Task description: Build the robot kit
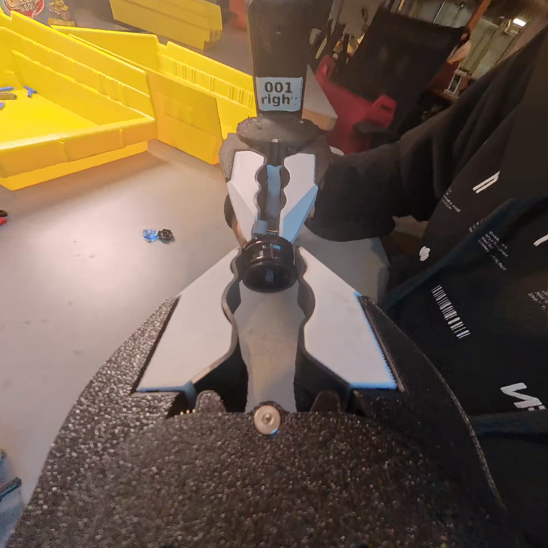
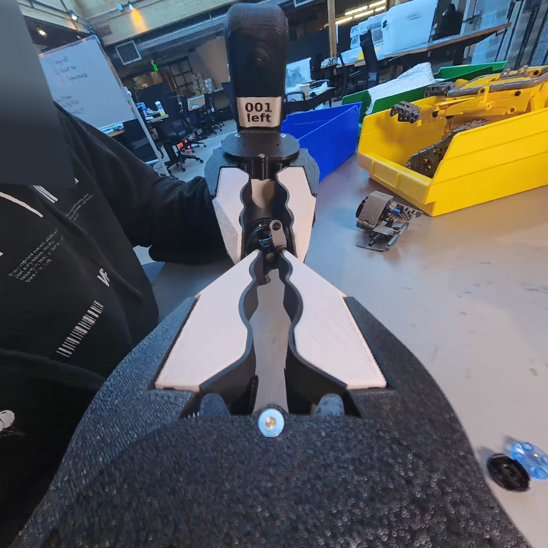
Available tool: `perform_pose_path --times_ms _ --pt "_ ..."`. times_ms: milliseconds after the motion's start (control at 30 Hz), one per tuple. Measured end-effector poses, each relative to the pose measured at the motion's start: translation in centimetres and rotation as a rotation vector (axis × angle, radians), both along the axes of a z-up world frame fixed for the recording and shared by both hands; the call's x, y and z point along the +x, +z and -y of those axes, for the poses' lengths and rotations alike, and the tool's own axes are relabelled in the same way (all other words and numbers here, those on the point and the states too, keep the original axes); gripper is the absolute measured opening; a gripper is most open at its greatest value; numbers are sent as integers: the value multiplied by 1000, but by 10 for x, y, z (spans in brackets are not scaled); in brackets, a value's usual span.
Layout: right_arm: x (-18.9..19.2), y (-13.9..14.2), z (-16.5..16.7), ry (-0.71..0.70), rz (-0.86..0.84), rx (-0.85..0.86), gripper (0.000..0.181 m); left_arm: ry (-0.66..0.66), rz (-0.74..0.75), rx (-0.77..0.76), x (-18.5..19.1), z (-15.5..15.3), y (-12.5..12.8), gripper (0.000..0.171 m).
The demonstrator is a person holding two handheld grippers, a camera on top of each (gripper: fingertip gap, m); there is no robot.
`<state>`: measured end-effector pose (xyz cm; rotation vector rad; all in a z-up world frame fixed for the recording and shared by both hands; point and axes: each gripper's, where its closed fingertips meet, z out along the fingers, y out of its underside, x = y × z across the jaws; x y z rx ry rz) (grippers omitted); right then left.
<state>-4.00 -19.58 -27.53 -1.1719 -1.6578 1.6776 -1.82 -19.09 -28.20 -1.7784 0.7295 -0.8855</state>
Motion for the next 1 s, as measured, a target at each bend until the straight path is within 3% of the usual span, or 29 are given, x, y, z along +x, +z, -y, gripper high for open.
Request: perform_pose_path --times_ms 267,533,1000 --pt "4 9 8 -24 -72 115 7 -18 -3 9 5 7 7 32" --pt "9 41 8 2 -153 34 5 12 57 91 7 5 43 32" --pt "12 31 0 67 -128 -86 5 12 131 42 7 -2 33 32"
